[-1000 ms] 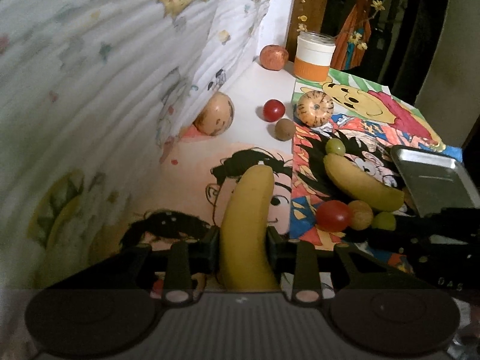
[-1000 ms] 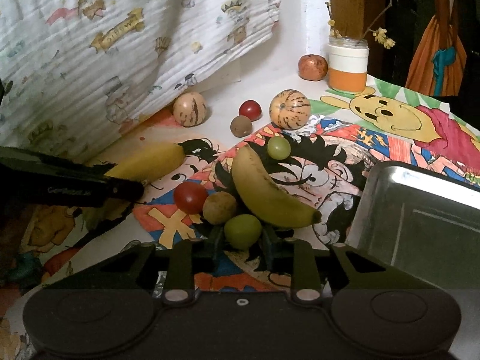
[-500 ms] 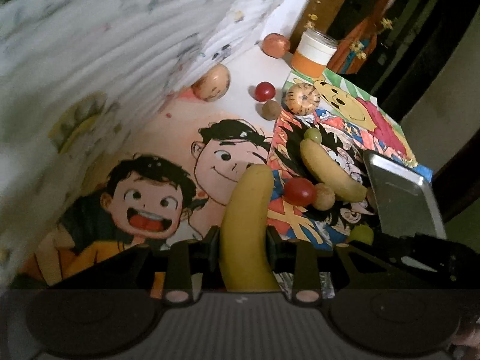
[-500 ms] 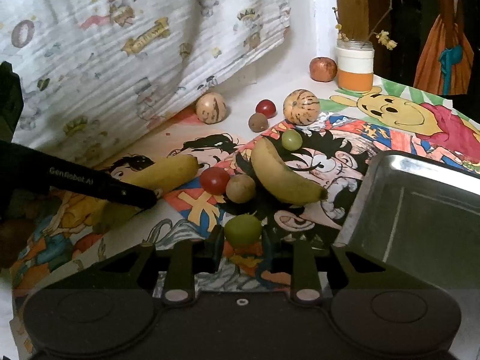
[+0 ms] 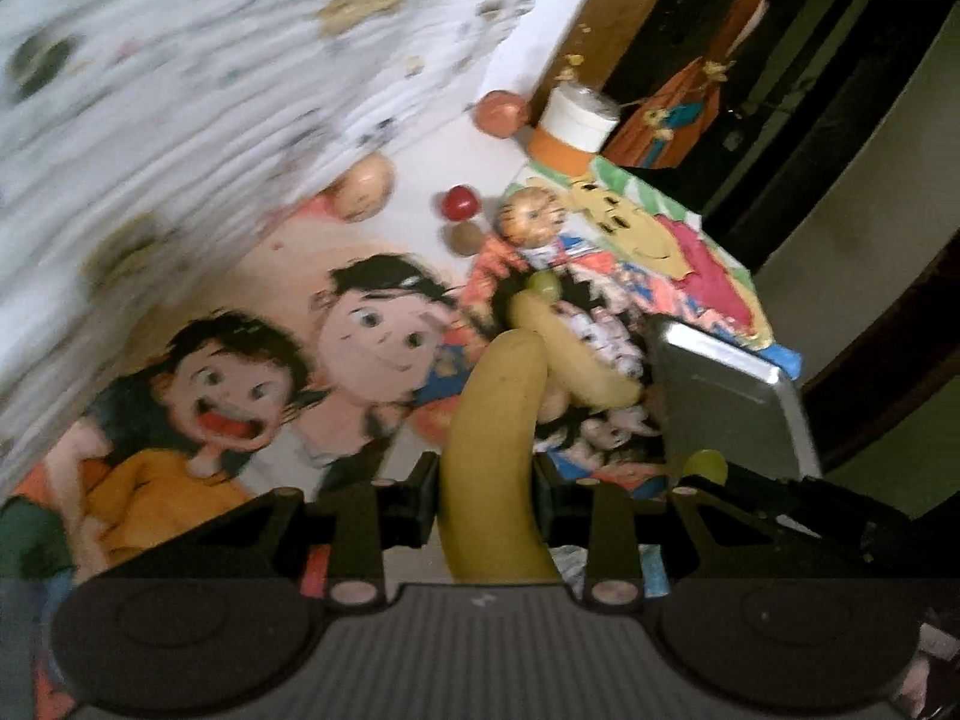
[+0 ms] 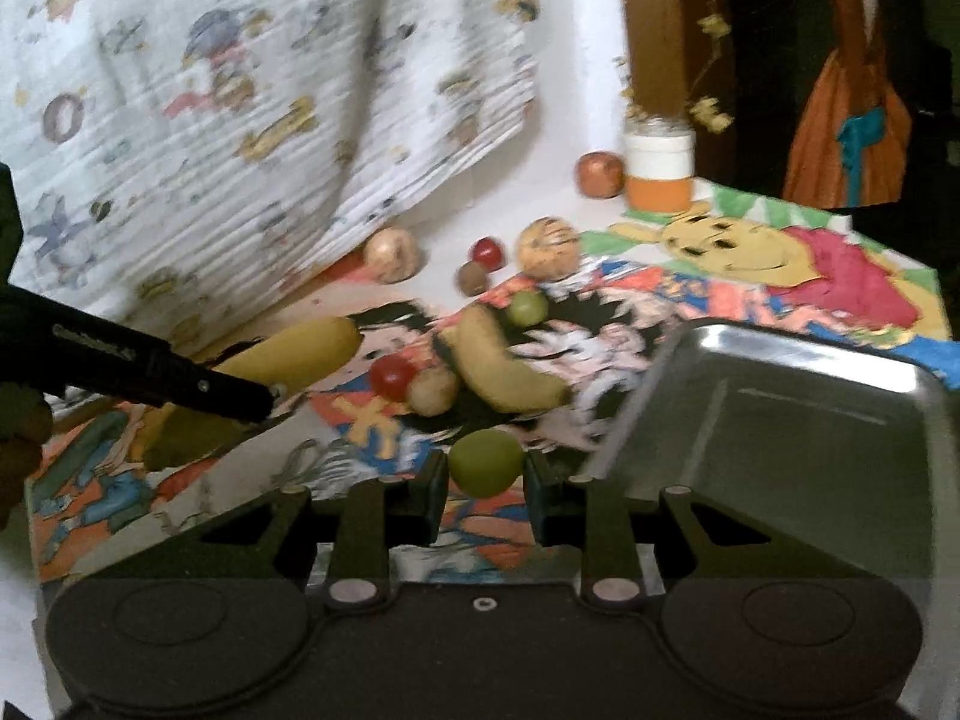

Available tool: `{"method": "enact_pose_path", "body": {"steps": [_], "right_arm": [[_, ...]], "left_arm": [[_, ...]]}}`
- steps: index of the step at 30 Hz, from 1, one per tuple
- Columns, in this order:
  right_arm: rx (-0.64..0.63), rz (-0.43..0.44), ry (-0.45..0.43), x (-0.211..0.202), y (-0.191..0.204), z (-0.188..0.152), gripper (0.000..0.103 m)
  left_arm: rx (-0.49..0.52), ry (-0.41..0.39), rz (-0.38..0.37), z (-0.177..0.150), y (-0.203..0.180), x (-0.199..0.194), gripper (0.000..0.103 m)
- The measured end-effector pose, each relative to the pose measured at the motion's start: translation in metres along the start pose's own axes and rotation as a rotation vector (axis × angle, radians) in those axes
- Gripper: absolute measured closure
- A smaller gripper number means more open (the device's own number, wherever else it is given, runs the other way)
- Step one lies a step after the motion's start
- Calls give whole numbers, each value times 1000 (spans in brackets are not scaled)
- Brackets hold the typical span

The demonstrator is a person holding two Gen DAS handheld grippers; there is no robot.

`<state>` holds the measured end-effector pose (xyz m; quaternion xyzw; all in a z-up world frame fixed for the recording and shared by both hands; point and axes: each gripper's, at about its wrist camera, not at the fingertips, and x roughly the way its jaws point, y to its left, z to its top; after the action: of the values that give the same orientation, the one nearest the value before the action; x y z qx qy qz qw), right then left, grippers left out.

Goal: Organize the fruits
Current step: 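Carry the banana in the left tool and grape in the right tool over the tray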

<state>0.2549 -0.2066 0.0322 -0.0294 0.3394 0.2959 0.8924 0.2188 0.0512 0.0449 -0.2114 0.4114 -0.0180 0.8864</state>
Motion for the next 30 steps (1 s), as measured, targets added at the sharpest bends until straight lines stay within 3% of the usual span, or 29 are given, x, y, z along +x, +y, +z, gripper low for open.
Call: {"method": "enact_pose_path", "body": {"steps": [6,16,21,30], "right_arm": [[25,-112,-35,-10,-49,10,74],[-1,-254,-22,6,-124,28,74],[9,-271,6,21,-148,28,74],[-17,-244,59,44,-159,29,74]], "left_arm": [[43,-9,-62,22,-50,31,68],[77,24,-135,47,-120,123,68],[91,49,-148,46,-137,160,68],[112,54,-149,40,-147,177,68]]}}
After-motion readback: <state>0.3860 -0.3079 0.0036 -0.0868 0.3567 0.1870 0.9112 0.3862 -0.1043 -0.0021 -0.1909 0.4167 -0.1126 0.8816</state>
